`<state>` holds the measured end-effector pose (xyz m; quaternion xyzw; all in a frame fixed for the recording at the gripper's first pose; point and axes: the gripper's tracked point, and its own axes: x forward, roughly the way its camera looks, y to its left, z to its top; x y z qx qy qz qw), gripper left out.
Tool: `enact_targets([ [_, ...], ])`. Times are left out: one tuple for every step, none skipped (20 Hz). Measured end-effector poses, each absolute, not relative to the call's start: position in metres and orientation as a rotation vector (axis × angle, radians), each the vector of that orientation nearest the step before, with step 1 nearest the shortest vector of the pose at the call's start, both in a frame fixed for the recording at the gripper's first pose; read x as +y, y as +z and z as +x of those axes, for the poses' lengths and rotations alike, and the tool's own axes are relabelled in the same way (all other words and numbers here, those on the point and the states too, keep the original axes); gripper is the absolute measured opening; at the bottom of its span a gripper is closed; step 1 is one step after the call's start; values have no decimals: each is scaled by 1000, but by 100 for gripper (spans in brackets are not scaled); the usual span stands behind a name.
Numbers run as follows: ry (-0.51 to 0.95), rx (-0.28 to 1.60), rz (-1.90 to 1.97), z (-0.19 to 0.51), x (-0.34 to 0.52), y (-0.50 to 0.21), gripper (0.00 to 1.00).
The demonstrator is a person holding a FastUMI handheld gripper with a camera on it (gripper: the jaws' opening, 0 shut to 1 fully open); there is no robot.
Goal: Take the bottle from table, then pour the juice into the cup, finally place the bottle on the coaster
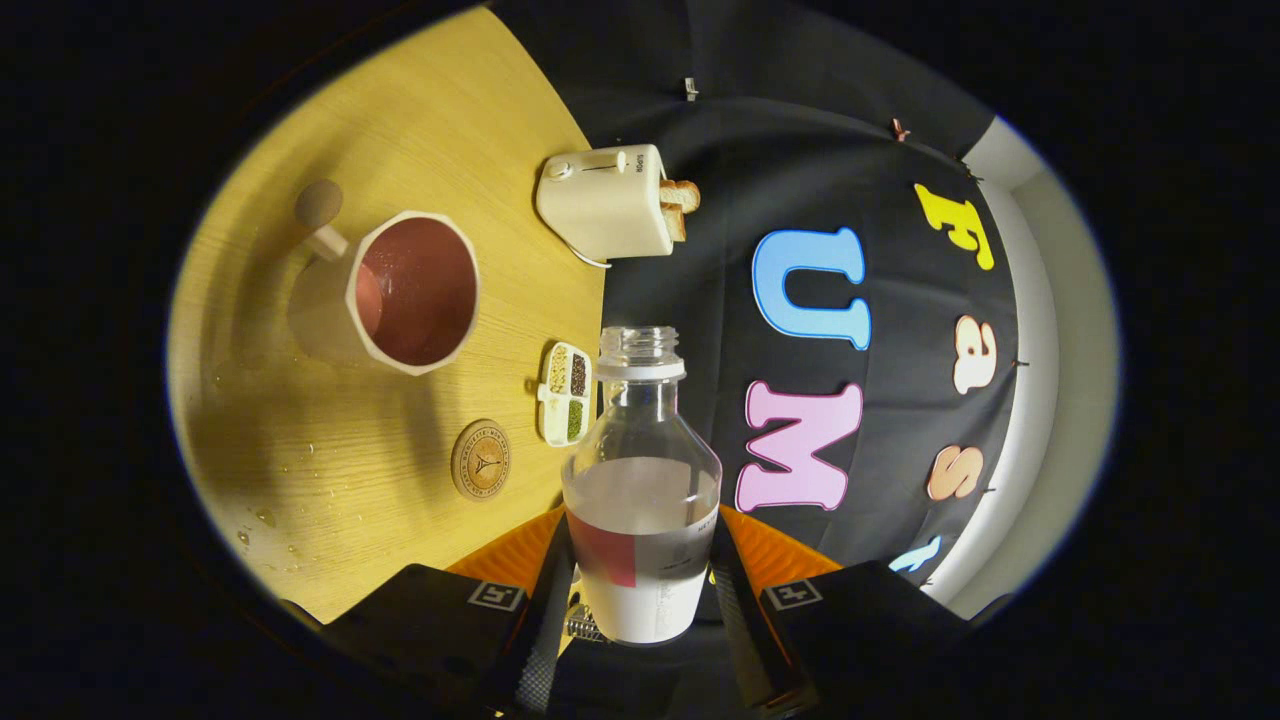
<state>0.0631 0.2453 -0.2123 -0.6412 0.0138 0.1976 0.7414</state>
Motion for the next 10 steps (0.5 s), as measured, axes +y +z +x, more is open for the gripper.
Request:
enact_targets([
  [443,25,-1423,62,248,-217,72],
  [459,12,-1442,58,252,-220,71],
  [464,-5,-1463,57,256,-221,72],
  [473,-17,-1479,54,259,-223,72],
  [473,-32,-1491,53,260,-222,72],
  [473,-34,-1495,52,260,-224,71],
  [474,-27,-1499,50,261,-227,72],
  [470,-23,-1504,49,261,-229,71],
  [466,-18,-1510,49,262,-231,71],
  [465,-11,-1518,48,261,-233,72],
])
